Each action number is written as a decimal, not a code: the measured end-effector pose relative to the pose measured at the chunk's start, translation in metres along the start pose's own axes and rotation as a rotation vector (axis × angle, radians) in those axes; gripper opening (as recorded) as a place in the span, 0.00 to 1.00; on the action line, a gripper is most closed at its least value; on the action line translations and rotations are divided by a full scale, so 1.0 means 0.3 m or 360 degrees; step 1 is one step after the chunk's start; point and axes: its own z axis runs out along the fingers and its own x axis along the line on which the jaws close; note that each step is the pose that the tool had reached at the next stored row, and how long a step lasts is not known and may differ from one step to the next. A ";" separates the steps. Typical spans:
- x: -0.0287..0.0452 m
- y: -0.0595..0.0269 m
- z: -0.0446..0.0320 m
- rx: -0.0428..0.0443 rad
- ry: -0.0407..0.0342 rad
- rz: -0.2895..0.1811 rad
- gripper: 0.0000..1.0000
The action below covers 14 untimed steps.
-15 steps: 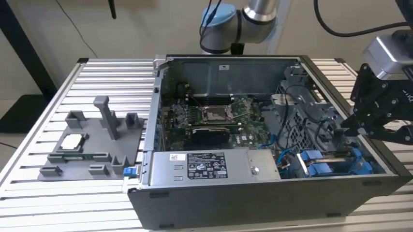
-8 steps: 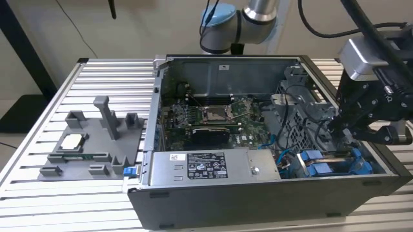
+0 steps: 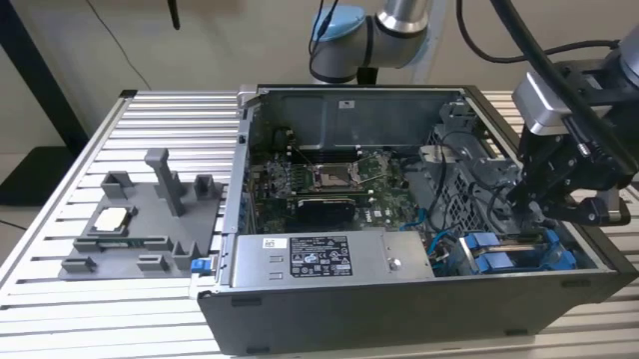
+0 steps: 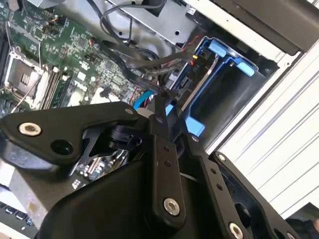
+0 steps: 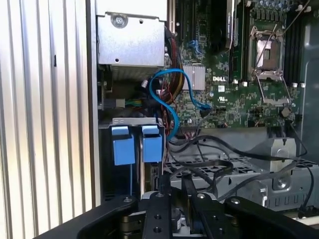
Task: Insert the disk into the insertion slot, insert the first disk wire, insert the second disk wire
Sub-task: 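Insert the second disk wire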
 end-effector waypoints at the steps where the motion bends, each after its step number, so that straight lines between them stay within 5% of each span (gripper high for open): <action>1: 0.001 0.000 0.005 0.0003 0.0000 -0.0001 0.24; 3: 0.003 0.001 0.014 0.0008 -0.0002 -0.0002 0.24; 7: 0.004 0.001 0.018 0.0010 -0.0050 -0.0001 0.24; 11: 0.005 0.000 0.021 0.0010 -0.0054 -0.0001 0.22; 14: 0.006 -0.014 0.022 -0.0013 -0.0044 0.0004 0.16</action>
